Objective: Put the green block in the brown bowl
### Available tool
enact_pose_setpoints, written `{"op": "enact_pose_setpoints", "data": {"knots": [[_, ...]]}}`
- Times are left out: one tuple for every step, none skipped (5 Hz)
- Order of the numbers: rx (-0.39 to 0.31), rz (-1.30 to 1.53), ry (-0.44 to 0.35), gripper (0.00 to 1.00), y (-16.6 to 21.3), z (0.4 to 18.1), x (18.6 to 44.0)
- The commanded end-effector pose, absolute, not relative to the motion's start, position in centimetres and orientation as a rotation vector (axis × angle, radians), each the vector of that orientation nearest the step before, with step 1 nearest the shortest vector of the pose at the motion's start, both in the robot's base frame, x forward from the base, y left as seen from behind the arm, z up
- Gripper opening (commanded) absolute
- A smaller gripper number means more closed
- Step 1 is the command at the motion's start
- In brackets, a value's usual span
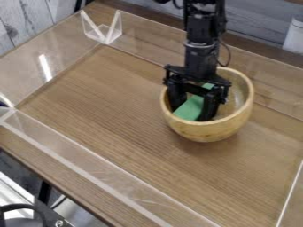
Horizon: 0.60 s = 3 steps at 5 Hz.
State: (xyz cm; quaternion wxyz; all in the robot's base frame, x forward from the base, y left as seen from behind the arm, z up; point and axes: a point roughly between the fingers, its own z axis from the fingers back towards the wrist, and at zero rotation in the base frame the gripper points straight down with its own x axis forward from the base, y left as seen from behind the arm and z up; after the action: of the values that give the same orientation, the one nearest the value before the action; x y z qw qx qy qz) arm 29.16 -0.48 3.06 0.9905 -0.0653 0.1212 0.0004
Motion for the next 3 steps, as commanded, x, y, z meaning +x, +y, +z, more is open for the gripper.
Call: {"op": "enact_pose_setpoints", "data": {"knots": [[-0.134, 0.020, 0.214, 1.00, 0.21, 4.28, 29.51], [-0.135, 0.024, 0.209, 1.00, 0.28, 4.56, 29.79], [-0.137, 0.029, 0.202, 1.00, 0.36, 4.86, 30.15]]}}
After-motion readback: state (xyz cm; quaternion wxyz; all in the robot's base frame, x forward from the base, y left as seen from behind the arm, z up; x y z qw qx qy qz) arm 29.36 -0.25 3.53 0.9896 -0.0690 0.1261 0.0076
